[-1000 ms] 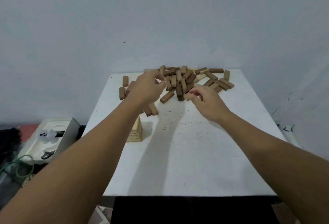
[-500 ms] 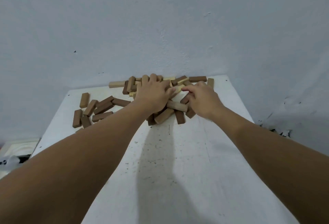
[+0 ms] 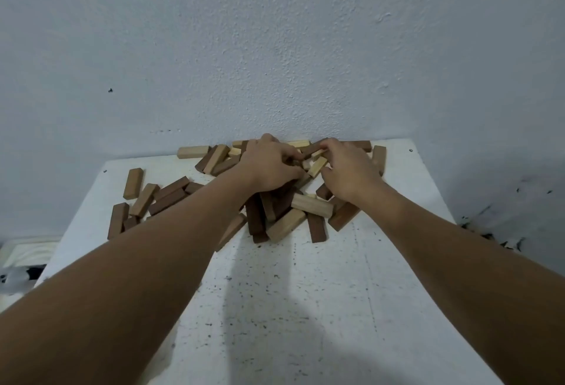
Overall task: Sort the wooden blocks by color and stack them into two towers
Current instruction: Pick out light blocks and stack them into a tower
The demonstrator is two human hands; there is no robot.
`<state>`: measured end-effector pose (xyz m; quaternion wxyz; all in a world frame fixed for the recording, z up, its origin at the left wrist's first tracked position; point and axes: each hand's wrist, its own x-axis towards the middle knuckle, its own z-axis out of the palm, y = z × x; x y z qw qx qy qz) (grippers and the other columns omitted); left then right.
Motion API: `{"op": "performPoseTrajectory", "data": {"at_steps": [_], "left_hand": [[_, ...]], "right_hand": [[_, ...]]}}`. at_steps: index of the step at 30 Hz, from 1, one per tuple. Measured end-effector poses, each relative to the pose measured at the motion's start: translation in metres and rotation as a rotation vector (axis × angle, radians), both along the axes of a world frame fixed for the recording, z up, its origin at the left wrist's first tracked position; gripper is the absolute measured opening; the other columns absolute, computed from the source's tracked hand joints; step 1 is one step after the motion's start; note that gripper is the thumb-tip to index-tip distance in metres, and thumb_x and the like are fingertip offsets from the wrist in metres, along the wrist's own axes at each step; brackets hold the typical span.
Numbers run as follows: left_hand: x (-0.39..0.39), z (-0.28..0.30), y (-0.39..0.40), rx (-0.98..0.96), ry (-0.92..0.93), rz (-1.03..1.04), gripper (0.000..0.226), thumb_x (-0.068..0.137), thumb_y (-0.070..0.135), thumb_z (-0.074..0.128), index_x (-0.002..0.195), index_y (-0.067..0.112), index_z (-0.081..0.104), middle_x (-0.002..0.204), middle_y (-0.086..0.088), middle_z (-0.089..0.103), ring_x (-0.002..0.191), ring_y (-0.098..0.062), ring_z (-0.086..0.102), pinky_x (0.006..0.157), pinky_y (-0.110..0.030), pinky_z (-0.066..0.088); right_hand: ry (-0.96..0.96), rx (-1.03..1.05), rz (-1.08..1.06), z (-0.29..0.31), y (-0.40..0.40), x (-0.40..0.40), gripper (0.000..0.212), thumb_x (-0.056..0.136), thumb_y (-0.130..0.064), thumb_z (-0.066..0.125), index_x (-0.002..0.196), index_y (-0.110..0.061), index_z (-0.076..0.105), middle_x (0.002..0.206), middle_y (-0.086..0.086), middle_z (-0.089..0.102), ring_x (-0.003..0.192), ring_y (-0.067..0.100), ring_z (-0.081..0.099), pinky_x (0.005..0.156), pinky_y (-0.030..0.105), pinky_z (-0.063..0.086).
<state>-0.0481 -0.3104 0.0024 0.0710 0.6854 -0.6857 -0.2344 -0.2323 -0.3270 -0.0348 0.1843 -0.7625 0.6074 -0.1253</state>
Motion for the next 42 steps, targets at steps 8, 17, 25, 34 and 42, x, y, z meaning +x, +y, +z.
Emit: {"op": "performPoseTrajectory", "data": {"at_steps": [8, 17, 25, 34, 42], "left_hand": [[-0.008, 0.005, -0.009, 0.048, -0.078, 0.027, 0.077, 0.084, 0.059, 0.074, 0.152, 0.037, 0.045, 0.147, -0.008, 0.038, 0.140, -0.035, 0.031, 0.116, -0.049, 0.032], [-0.007, 0.001, -0.013, 0.019, -0.025, 0.062, 0.073, 0.078, 0.062, 0.080, 0.144, 0.039, 0.056, 0.142, -0.007, 0.041, 0.136, -0.032, 0.036, 0.117, -0.046, 0.034], [-0.009, -0.005, -0.017, -0.012, -0.005, 0.110, 0.059, 0.084, 0.058, 0.076, 0.136, 0.035, 0.060, 0.138, -0.010, 0.043, 0.133, -0.033, 0.040, 0.115, -0.047, 0.037], [-0.005, 0.011, 0.031, -0.317, 0.298, 0.244, 0.057, 0.085, 0.034, 0.077, 0.139, 0.026, 0.060, 0.122, 0.000, 0.057, 0.106, -0.013, 0.057, 0.096, -0.023, 0.050], [-0.038, 0.022, 0.149, -0.412, 0.592, 0.303, 0.040, 0.087, 0.019, 0.080, 0.122, 0.031, 0.064, 0.095, 0.013, 0.068, 0.077, 0.001, 0.061, 0.067, -0.012, 0.048]], "right_hand": [[0.141, -0.055, 0.058, 0.015, -0.007, -0.010, 0.038, 0.093, -0.045, 0.068, 0.130, -0.044, 0.057, 0.128, 0.001, 0.049, 0.126, 0.027, 0.047, 0.105, 0.049, 0.032], [0.349, -0.131, 0.277, 0.030, -0.014, -0.009, 0.034, 0.098, -0.053, 0.059, 0.131, -0.057, 0.056, 0.125, -0.002, 0.047, 0.124, 0.026, 0.039, 0.101, 0.048, 0.024], [0.375, -0.218, 0.359, 0.025, -0.013, -0.019, 0.032, 0.099, -0.054, 0.055, 0.130, -0.048, 0.061, 0.123, -0.006, 0.043, 0.122, 0.023, 0.036, 0.107, 0.049, 0.018], [0.240, -0.500, 0.270, 0.019, 0.017, -0.031, 0.023, 0.089, -0.044, 0.071, 0.109, -0.034, 0.075, 0.109, -0.002, 0.050, 0.107, 0.026, 0.047, 0.100, 0.047, 0.021], [-0.084, -0.479, 0.024, 0.004, 0.101, -0.040, 0.023, 0.090, -0.050, 0.066, 0.111, -0.041, 0.068, 0.111, -0.015, 0.059, 0.115, 0.015, 0.051, 0.108, 0.046, 0.019]]}}
